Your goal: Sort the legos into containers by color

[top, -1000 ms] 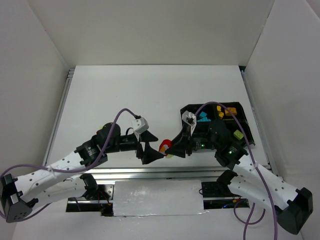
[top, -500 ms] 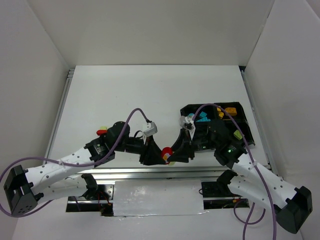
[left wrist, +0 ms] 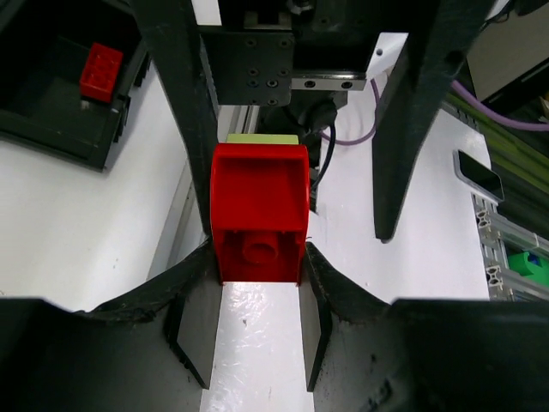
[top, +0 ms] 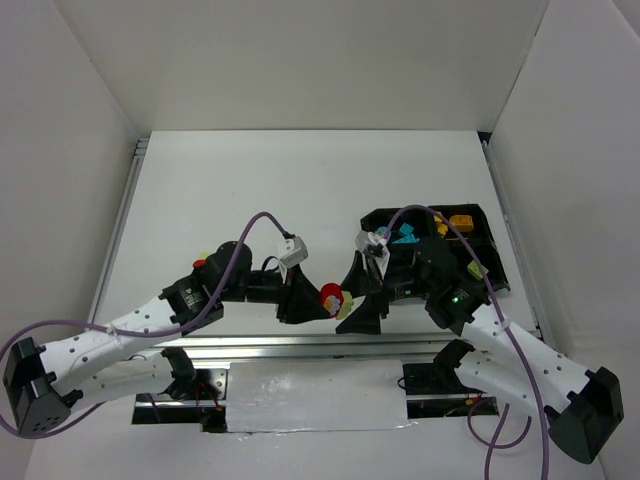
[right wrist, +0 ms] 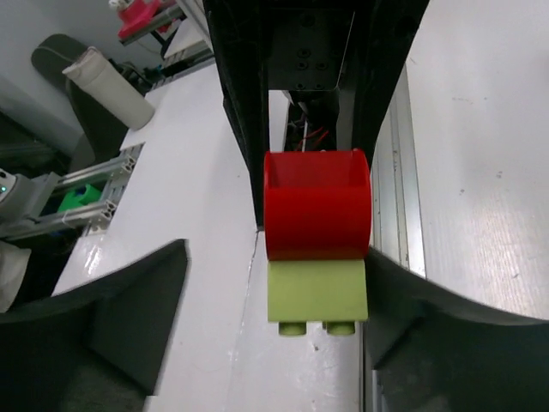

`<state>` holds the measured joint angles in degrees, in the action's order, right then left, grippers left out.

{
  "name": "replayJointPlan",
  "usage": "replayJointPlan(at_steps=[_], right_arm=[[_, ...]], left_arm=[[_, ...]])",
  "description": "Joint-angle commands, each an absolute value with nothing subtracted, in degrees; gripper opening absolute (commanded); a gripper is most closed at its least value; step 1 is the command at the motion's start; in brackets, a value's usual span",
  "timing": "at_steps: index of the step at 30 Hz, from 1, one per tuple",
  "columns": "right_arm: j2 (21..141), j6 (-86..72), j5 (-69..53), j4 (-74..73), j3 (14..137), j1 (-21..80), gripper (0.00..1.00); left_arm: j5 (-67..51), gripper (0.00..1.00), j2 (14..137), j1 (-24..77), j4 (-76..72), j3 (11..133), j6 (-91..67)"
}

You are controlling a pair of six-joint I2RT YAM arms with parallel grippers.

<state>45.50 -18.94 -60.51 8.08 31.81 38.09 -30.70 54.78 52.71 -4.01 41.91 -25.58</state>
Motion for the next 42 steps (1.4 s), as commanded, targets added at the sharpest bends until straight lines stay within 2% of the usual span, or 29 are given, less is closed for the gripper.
replayJointPlan(at_steps=[1, 4, 6, 8, 15, 21, 25, 28, 29, 33, 35, 38, 42], right_arm=[[42.29, -18.72, -61.35, 10.55, 31.64, 37.18, 0.77], [41.31, -18.55, -61.52, 9.85, 31.47, 36.39, 0.67], [40.96, -18.72, -61.79, 10.28, 31.46, 36.04, 0.37], [40.78, -19.25, -61.00, 10.55, 31.55, 35.86, 0.00], [39.90, -15.65, -58.72, 5.28, 32.25, 35.77, 0.00], [40.43, -14.33, -50.82, 2.29, 31.29, 35.59, 0.00], [40.26, -15.11, -39.05, -0.34, 31.81, 35.60, 0.00], [39.55, -19.50, -21.07, -4.73, 33.22, 35.68, 0.00], [39.55, -23.17, -7.35, -6.75, 35.31, 35.60, 0.00], [45.23, -35.11, 22.67, -27.08, 43.49, 34.20, 0.00], [48.50, -39.97, 27.32, -33.81, 48.15, 29.55, 0.00], [52.64, -40.61, 24.45, -37.88, 48.26, 18.40, 0.00], [52.30, -42.53, 27.93, -37.53, 45.09, 8.19, 0.00]], left_arm=[[-29.62, 0.00, 52.30, 52.73, -5.02, 44.74, -23.73], [-29.27, 0.00, 52.21, 52.65, -4.13, 45.00, -23.47], [-30.58, 0.00, 52.29, 52.65, -4.48, 44.74, -23.55], [-31.29, 0.00, 52.38, 52.65, -5.53, 44.38, -23.91], [-28.75, 0.00, 50.63, 52.38, -4.66, 44.91, -23.91], [-24.44, 0.00, 45.80, 50.89, 2.87, 48.86, -23.03], [-21.80, 0.00, 43.51, 50.27, 7.45, 52.11, -22.24], [-18.56, 0.00, 42.81, 50.27, 12.63, 54.30, -21.97], [-14.46, 0.00, 42.72, 50.27, 14.48, 55.01, -22.06], [-2.57, 0.00, 42.89, 50.19, 25.82, 60.19, -22.24], [3.74, 0.00, 42.89, 50.19, 30.82, 60.47, -22.32], [8.51, 0.00, 43.07, 50.10, 33.39, 58.54, -23.11], [5.81, 0.00, 43.16, 49.83, 32.78, 54.76, -23.90]])
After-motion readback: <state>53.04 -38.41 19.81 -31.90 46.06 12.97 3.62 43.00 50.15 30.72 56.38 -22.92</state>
